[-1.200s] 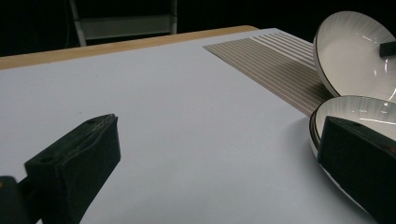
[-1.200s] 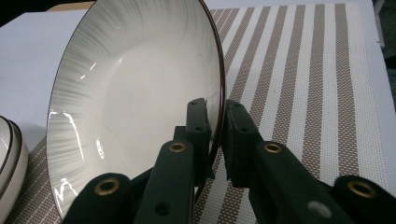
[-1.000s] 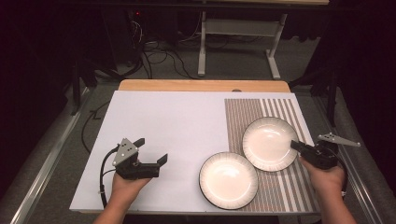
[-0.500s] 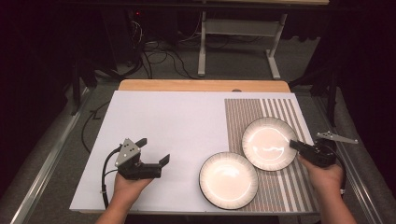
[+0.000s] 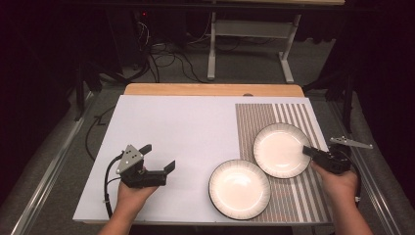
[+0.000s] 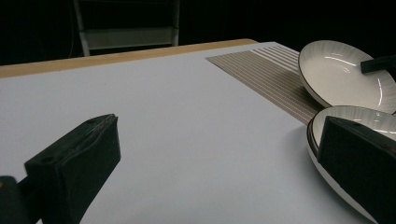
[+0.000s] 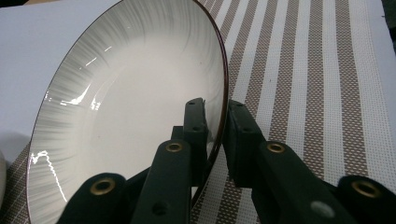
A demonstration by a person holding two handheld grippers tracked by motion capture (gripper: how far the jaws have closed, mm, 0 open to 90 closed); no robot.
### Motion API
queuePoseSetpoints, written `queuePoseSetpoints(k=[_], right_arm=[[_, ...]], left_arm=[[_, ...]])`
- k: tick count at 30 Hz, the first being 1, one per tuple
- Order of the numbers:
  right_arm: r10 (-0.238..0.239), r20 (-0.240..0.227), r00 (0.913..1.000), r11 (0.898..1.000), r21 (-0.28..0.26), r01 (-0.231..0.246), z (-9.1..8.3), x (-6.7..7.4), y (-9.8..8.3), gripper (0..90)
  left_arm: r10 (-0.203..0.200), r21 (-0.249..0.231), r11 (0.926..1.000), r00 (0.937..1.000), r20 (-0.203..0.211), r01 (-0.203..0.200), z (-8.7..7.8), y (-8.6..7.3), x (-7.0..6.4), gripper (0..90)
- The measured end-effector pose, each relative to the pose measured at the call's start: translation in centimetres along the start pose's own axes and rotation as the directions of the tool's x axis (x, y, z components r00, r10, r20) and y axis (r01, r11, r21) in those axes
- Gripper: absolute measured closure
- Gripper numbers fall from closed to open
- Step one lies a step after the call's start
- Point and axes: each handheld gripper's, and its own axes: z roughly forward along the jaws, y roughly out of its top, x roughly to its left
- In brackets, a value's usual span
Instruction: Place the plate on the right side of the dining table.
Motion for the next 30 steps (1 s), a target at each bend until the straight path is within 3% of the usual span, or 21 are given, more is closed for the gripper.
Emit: queuePoseSetpoints(k=[12,18,30], right_arm=[[0.034,0.0,0.9994,0.999,0.016,-0.034,0.6,-0.4,0.0,81.2],[0.035,0.01,0.9993,0.999,0.019,-0.035,0.9,-0.4,0.0,80.6],[0.03,0.084,0.996,0.998,0.055,-0.035,1.3,-0.6,-0.3,80.5]], left_arm=[[-0.013,-0.004,0.9999,0.9998,-0.012,0.013,-0.2,0.0,0.4,0.1],[0.011,0.003,0.9999,0.9998,-0.019,-0.011,-0.1,0.0,0.5,0.1],[0.019,0.002,0.9998,0.9996,-0.021,-0.019,-0.1,0.1,0.4,0.1]])
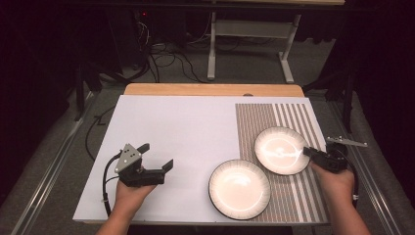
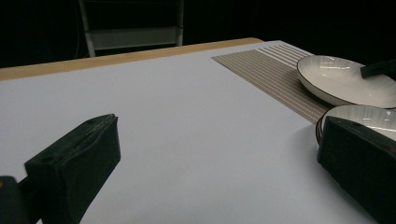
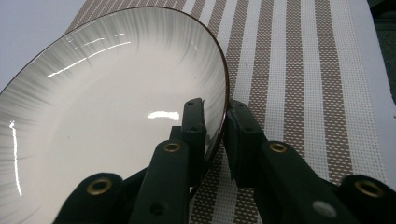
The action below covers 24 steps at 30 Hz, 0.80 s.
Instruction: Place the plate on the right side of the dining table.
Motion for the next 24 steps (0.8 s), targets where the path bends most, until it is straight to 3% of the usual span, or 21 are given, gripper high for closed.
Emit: queuePoseSetpoints(k=[8,11,17,24], right_arm=[[-0.012,0.027,0.9996,1.0,0.005,0.012,0.1,0.0,-0.2,79.3],[-0.023,0.038,0.999,1.0,0.0,0.023,0.1,0.2,-0.2,71.2],[-0.065,0.041,0.9971,0.995,-0.068,0.067,-0.8,0.8,0.0,54.5],[-0.121,0.002,0.9926,0.978,-0.172,0.12,-2.4,2.1,0.1,39.8]], left_arm=[[0.002,0.013,0.9999,1.0,0.0,-0.002,0.2,0.0,0.0,0.1],[0.006,0.016,0.9998,1.0,0.0,-0.006,0.1,0.0,0.0,0.1],[0.017,0.016,0.9997,0.9999,-0.002,-0.016,-0.1,0.1,-0.1,0.1],[0.026,0.017,0.9995,0.9997,-0.001,-0.026,-0.1,0.1,-0.3,0.1]])
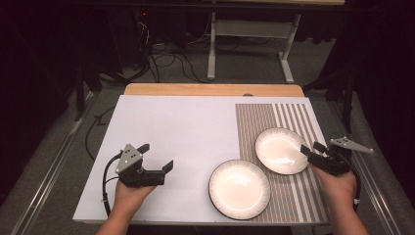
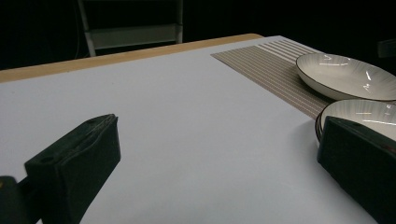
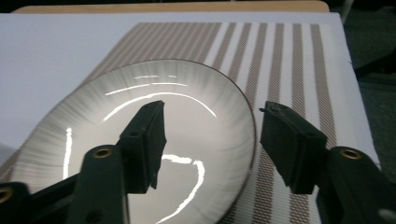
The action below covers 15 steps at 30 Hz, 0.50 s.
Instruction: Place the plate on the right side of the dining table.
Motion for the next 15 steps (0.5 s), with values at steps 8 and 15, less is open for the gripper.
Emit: queuePoseSetpoints(k=[8,15], right_arm=[[-0.102,-0.106,0.9892,0.993,-0.062,0.096,-0.8,3.9,0.6,21.0],[-0.186,-0.195,0.9631,0.979,-0.117,0.165,-1.5,8.0,0.7,12.2]], left_arm=[[0.011,-0.004,0.9999,0.9999,0.008,-0.011,-0.1,0.1,-0.4,0.1],[0.024,-0.006,0.9997,0.9996,0.012,-0.024,-0.2,0.2,-0.7,0.1]])
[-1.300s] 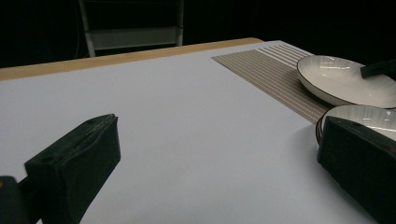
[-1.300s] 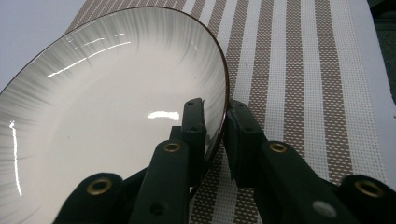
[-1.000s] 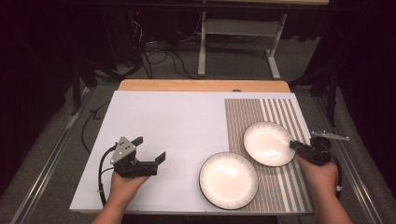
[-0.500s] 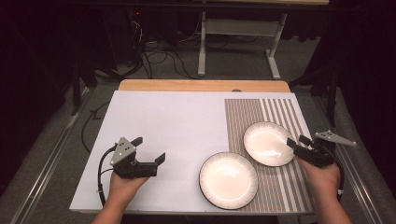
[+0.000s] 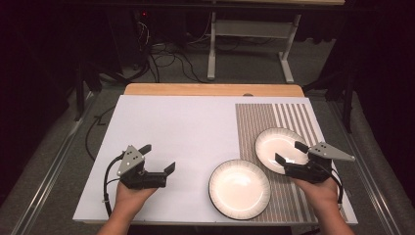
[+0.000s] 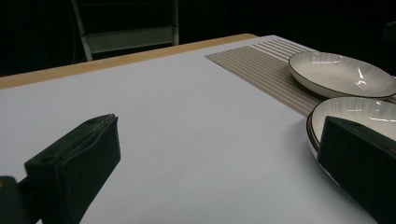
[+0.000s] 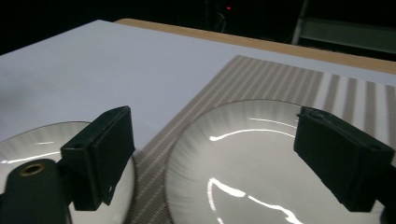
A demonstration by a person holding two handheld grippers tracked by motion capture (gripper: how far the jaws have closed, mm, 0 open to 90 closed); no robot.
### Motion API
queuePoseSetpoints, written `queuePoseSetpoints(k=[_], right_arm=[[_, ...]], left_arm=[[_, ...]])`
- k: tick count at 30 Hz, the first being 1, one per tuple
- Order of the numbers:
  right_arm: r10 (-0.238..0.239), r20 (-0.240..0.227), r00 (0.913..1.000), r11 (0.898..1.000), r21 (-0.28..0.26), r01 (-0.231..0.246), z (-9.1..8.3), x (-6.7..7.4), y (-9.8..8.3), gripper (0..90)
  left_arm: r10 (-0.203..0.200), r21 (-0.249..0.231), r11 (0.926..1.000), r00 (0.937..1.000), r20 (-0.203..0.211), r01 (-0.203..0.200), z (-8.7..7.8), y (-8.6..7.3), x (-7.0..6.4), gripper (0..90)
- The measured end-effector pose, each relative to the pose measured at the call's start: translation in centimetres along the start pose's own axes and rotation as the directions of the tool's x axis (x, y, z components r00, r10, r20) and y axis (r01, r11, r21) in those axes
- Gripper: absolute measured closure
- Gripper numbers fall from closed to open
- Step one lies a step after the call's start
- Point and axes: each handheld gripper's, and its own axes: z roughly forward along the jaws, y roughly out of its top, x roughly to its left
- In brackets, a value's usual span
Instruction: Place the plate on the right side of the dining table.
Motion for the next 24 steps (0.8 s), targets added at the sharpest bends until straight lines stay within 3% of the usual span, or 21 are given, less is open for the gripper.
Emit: queuePoseSetpoints(k=[6,10,24], right_arm=[[-0.037,-0.078,0.9963,0.999,-0.025,0.035,0.1,3.2,0.4,1.7],[-0.06,-0.094,0.9938,0.998,-0.041,0.056,0.0,4.6,0.4,0.7],[-0.071,-0.101,0.9924,0.996,-0.056,0.065,-0.3,4.8,0.1,0.7]], left_arm=[[0.002,0.0,1.0,1.0,0.009,-0.002,0.0,0.0,-0.3,0.1],[0.011,0.003,0.9999,0.9997,0.024,-0.011,0.0,0.0,-0.9,0.1],[0.007,0.001,1.0,0.9996,0.029,-0.007,-0.1,0.0,-1.2,0.1]])
